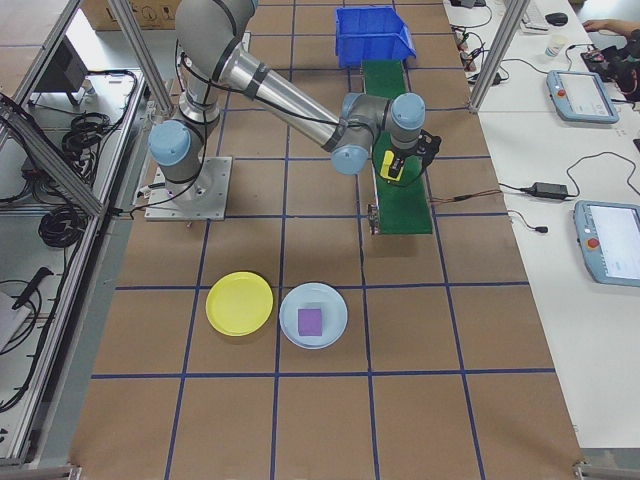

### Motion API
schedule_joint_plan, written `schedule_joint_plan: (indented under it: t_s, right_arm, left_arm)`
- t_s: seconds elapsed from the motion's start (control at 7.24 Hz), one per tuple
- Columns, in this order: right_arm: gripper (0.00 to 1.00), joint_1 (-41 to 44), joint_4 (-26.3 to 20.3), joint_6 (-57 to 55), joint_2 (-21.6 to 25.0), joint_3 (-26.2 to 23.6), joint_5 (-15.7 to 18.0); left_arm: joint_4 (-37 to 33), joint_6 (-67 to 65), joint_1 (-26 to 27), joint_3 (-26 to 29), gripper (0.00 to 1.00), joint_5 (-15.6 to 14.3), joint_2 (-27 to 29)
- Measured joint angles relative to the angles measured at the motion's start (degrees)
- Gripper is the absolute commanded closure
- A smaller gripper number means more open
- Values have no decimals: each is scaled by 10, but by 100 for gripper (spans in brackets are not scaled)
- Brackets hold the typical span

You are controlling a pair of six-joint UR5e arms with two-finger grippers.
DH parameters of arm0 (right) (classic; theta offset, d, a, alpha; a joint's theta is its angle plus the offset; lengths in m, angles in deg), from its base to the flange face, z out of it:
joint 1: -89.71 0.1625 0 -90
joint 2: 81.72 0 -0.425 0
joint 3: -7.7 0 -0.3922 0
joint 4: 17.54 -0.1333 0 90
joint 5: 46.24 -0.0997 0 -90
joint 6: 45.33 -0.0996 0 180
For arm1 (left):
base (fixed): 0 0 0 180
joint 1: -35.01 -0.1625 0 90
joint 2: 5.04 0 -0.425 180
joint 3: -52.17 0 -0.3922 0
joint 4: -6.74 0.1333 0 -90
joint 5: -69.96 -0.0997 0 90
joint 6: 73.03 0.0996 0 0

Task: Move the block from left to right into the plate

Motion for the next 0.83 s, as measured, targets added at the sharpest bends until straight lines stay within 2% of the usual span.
schedule_joint_plan:
  t_s: [0.14, 0.41, 0.69, 0.83]
  right_arm:
    - [75, 0, 1, 17, -1, 0, 34]
    - [76, -8, 0, 69, 6, 5, 100]
    - [76, -50, -29, 158, 49, -4, 157]
    - [76, -89, -57, 216, 84, -20, 168]
  left_arm:
    - [0, 0, 0, 0, 0, 0, 0]
    - [0, 0, 1, 0, 0, 1, 0]
    - [0, 0, 0, 0, 0, 0, 0]
    - [0, 0, 0, 0, 0, 0, 0]
